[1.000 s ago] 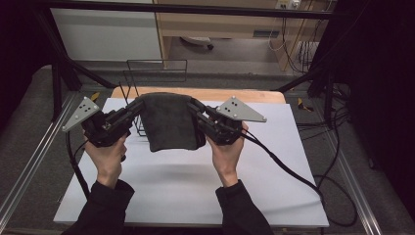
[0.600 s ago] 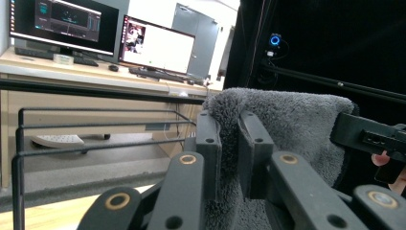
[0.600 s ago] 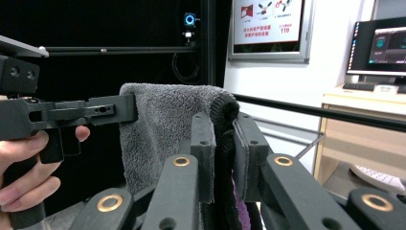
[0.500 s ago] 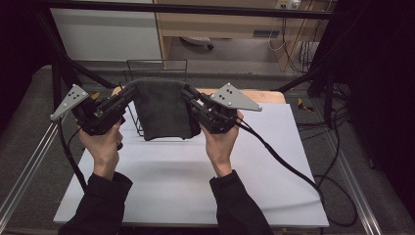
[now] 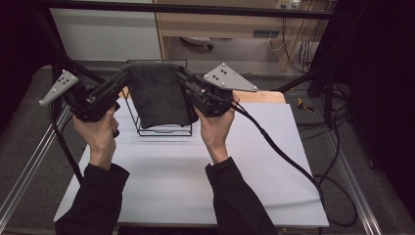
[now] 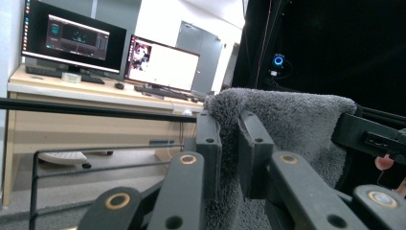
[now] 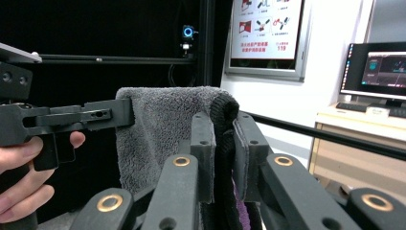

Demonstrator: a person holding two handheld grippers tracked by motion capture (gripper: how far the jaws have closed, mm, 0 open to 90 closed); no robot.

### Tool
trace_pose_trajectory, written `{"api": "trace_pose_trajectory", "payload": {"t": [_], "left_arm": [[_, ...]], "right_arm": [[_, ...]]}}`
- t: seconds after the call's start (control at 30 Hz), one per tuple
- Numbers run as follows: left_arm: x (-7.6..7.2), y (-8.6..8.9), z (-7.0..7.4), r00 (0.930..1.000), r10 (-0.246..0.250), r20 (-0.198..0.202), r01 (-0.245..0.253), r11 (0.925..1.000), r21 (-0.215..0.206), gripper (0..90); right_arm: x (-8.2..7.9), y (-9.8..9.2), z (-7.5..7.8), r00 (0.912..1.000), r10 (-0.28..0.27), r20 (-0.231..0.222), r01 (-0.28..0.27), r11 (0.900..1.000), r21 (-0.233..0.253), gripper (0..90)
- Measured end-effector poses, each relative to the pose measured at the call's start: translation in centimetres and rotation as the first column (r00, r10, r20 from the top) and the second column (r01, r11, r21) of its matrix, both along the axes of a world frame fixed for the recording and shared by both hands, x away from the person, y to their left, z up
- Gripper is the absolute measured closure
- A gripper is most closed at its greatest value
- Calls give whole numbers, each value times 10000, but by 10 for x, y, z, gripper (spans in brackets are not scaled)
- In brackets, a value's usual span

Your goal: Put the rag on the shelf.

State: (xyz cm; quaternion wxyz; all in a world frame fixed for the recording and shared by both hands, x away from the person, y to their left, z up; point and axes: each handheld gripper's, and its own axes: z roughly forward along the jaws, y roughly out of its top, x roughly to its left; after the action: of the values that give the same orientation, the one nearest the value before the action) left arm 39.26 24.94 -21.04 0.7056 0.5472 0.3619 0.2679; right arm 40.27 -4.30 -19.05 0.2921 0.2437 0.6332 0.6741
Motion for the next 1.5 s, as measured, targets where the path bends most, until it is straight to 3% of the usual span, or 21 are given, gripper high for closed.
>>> {"api": "trace_pose_trajectory", "payload": {"t": [0.4, 0.5, 1.2, 1.5], "left_arm": [[7, 3, 27, 9986, 302, 428, -309, 9994, 177, 806], [10, 3, 33, 9988, 244, 433, -243, 9997, -39, 806], [29, 9, 67, 9950, 778, 624, -795, 9965, 257, 806], [35, 15, 79, 9952, 740, 648, -746, 9972, 78, 806]], "right_arm": [[10, 6, 24, 9998, 6, 205, -11, 9997, 231, 810], [14, 8, 30, 9996, -21, 295, 12, 9996, 299, 810], [41, 20, 53, 9993, -58, 366, 32, 9975, 708, 810], [50, 26, 67, 9986, -109, 525, 75, 9979, 649, 810]]}}
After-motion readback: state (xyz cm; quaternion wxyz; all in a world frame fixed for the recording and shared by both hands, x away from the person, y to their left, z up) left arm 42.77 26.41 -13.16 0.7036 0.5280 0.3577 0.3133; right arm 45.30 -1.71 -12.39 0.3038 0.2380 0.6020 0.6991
